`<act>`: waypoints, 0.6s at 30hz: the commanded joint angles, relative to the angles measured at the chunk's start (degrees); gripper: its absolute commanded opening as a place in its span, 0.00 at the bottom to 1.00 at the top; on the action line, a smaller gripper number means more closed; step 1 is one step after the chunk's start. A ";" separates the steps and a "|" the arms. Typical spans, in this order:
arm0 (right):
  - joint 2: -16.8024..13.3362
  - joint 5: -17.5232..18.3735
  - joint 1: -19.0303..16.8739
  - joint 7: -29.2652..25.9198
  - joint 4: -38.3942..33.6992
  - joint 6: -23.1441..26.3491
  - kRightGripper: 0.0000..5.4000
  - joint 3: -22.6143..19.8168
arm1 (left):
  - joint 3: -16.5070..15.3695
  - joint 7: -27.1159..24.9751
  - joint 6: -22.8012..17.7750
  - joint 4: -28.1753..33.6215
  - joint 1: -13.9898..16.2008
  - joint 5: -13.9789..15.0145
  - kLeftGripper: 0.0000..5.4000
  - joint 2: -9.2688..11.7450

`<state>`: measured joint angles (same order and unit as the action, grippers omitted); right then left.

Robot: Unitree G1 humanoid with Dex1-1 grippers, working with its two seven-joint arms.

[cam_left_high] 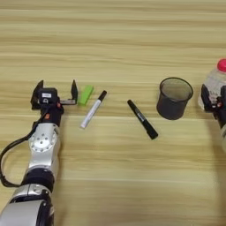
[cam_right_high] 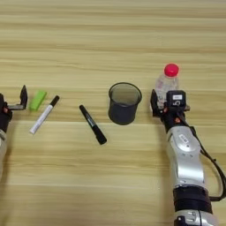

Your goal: Move the objects on the table

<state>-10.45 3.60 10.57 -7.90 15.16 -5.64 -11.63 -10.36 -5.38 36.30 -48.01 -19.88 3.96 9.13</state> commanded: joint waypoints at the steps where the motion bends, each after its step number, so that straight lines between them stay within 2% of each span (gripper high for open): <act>1: -0.03 0.71 0.93 0.02 1.50 -0.87 0.57 0.18 | 0.18 0.41 -0.09 0.07 -0.25 -0.26 1.00 -0.02; 2: 0.00 0.77 0.93 0.03 1.65 -0.96 0.64 0.20 | 0.16 0.40 -0.08 0.04 -0.28 -0.24 1.00 0.01; 4: 0.02 0.84 0.92 0.08 1.82 -1.14 0.69 0.25 | 0.14 0.39 -0.08 0.04 -0.29 -0.21 1.00 0.06; 18: -0.05 1.38 -0.01 0.49 1.21 -1.23 1.00 0.00 | 0.05 0.20 -0.08 0.37 -0.10 -0.04 1.00 0.15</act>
<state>-10.46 4.65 10.82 -7.77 16.82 -6.80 -11.67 -10.41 -5.32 36.30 -47.97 -19.88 3.99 9.13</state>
